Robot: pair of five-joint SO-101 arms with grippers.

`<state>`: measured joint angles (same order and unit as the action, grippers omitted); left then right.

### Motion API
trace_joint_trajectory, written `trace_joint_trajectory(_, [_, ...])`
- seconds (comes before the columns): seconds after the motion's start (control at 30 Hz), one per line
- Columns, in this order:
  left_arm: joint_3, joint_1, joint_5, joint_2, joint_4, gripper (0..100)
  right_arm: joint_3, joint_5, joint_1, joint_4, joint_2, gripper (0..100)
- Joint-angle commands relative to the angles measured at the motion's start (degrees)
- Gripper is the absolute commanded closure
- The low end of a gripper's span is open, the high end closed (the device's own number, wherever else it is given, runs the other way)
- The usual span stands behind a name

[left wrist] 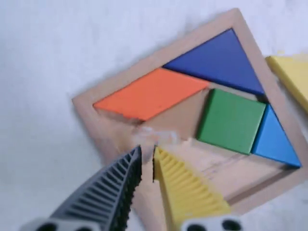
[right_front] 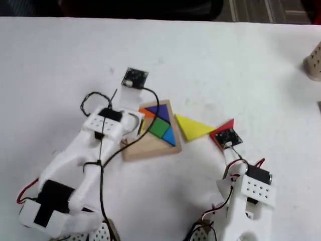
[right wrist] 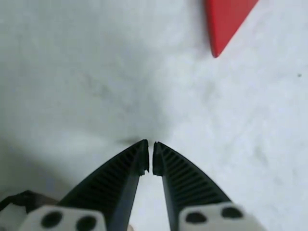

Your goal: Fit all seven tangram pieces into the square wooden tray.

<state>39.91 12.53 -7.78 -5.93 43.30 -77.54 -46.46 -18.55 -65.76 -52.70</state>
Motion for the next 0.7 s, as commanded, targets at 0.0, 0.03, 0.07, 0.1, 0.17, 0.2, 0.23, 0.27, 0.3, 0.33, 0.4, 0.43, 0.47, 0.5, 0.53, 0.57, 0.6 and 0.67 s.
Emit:
trace_joint_trajectory(0.0, [1.58, 3.12, -0.53, -3.03, 1.76, 98, 0.35, -0.53, 0.48, 0.40, -1.10, 97.4])
trace_joint_trajectory(0.03, [2.11, 4.09, -0.62, -3.03, 1.67, 97, 0.35, -0.53, 0.48, 0.40, -1.10, 97.4])
trace_joint_trajectory(0.07, [2.37, 4.97, -0.62, -3.03, 1.32, 97, 0.35, -0.53, 0.48, 0.40, -1.10, 97.4])
trace_joint_trajectory(0.1, [2.37, 5.49, -0.62, -3.03, 1.23, 98, 0.35, -0.53, 0.48, 0.40, -1.10, 97.4])
trace_joint_trajectory(0.17, [2.29, 5.67, -0.62, -2.68, 0.00, 98, 0.35, -0.53, 0.48, 0.40, -1.10, 97.4])
trace_joint_trajectory(0.2, [2.29, 5.58, -0.62, -1.89, -1.14, 98, 0.35, -0.53, 0.48, 0.40, -1.10, 97.4])
trace_joint_trajectory(0.23, [2.29, 5.49, -0.62, -0.57, -2.46, 98, 0.35, -0.53, 0.48, 0.40, -1.10, 97.4])
trace_joint_trajectory(0.27, [1.85, 5.49, -0.62, 0.92, -3.25, 98, 0.35, -0.53, 0.48, 0.40, -1.10, 97.4])
trace_joint_trajectory(0.3, [0.79, 5.49, -0.62, 2.77, -3.43, 98, 0.35, -0.53, 0.48, 0.40, -1.10, 97.4])
trace_joint_trajectory(0.33, [-0.62, 5.49, -0.62, 4.44, -2.90, 98, 0.35, -0.53, 0.48, 0.40, -1.10, 97.4])
trace_joint_trajectory(0.4, [-4.13, 5.49, -0.62, 7.34, -0.09, 98, 0.35, -0.53, 0.48, 0.40, -1.10, 97.4])
trace_joint_trajectory(0.43, [-5.45, 5.49, -0.62, 8.40, 0.88, 98, 0.35, -0.53, 0.48, 0.40, -1.10, 97.4])
trace_joint_trajectory(0.47, [-6.59, 5.49, -0.62, 9.36, 1.58, 98, 0.35, -0.53, 0.48, 0.40, -1.10, 97.4])
trace_joint_trajectory(0.5, [-7.30, 5.49, -0.62, 10.07, 1.93, 98, 0.35, -0.53, 0.48, 0.40, -1.10, 97.4])
trace_joint_trajectory(0.53, [-7.82, 5.49, -0.62, 10.51, 1.93, 98, 0.35, -0.53, 0.48, 0.40, -1.10, 97.4])
trace_joint_trajectory(0.57, [-8.35, 5.49, -0.62, 11.03, 1.85, 98, 0.35, -0.53, 0.48, 0.40, -1.10, 97.4])
trace_joint_trajectory(0.6, [-8.62, 5.49, -0.62, 11.21, 1.58, 98, 0.35, -0.53, 0.48, 0.40, -1.10, 97.4])
trace_joint_trajectory(0.67, [-9.67, 5.58, -0.62, 11.56, 0.26, 98, 0.35, -0.62, 0.48, 0.40, -1.10, 97.4])
